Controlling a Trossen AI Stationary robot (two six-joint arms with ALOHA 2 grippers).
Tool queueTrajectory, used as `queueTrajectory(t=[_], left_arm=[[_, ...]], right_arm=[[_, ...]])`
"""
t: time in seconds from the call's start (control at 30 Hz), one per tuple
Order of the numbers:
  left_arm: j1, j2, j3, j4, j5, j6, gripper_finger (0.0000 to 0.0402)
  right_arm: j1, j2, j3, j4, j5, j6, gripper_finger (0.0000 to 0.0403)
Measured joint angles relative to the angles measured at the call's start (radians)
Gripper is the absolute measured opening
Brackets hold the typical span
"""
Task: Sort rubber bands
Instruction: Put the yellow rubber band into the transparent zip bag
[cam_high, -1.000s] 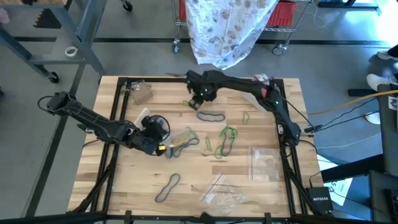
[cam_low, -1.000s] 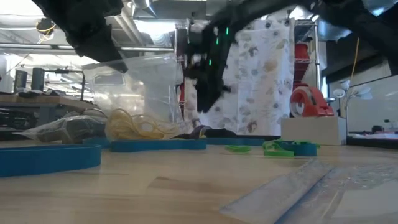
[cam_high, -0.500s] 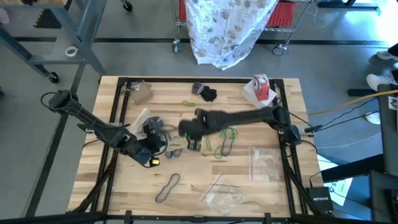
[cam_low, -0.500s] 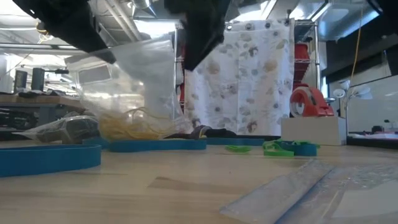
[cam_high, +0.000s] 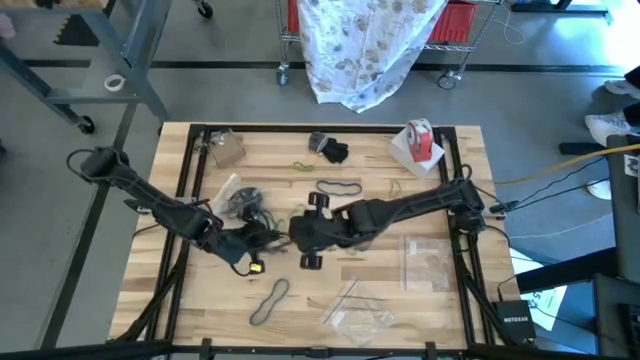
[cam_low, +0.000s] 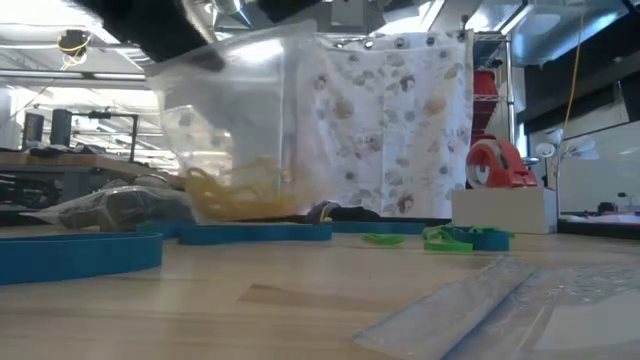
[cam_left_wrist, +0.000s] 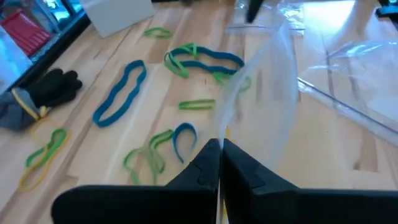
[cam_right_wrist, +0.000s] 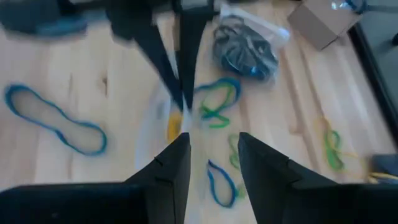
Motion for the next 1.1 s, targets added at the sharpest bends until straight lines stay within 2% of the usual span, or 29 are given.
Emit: queueTrajectory(t=[0.2, 0.3, 0.43, 0.6, 0.7, 0.83, 1.0, 1.1], left_arm=[[0.039, 0.022, 0.0, 0.07, 0.0, -0.001, 0.0001], [0.051, 0.021, 0.0, 0.074, 0.0, 0.014, 0.0001], [0.047, 0.021, 0.0, 0.08, 0.025, 0.065, 0.0001], [0.047, 0.021, 0.0, 0.102, 0.027, 0.119, 0.0001], [0.055, 0.021, 0.0, 0.117, 0.028, 0.137, 0.0001], [0.075, 0.021, -0.001, 0.126, 0.029, 0.139, 0.0001], [0.111, 0.021, -0.001, 0.128, 0.048, 0.134, 0.0024], [0.132, 0.021, 0.017, 0.089, 0.151, 0.131, 0.0062]], right_arm=[[-0.02, 0.023, 0.0, -0.041, -0.112, 0.086, 0.0127], [-0.013, 0.022, 0.0, -0.085, -0.092, 0.143, 0.0127], [-0.012, 0.022, 0.0, -0.178, 0.014, 0.219, 0.0127], [-0.014, 0.028, 0.0, -0.161, -0.016, 0.23, 0.0124], [-0.013, 0.049, 0.0, -0.163, -0.039, 0.23, 0.0095], [-0.01, 0.093, 0.001, -0.192, -0.058, 0.233, 0.0015], [0.001, 0.112, 0.0, -0.193, -0.059, 0.26, 0.0006], [0.014, 0.112, 0.0, -0.226, -0.04, 0.312, 0.0003]])
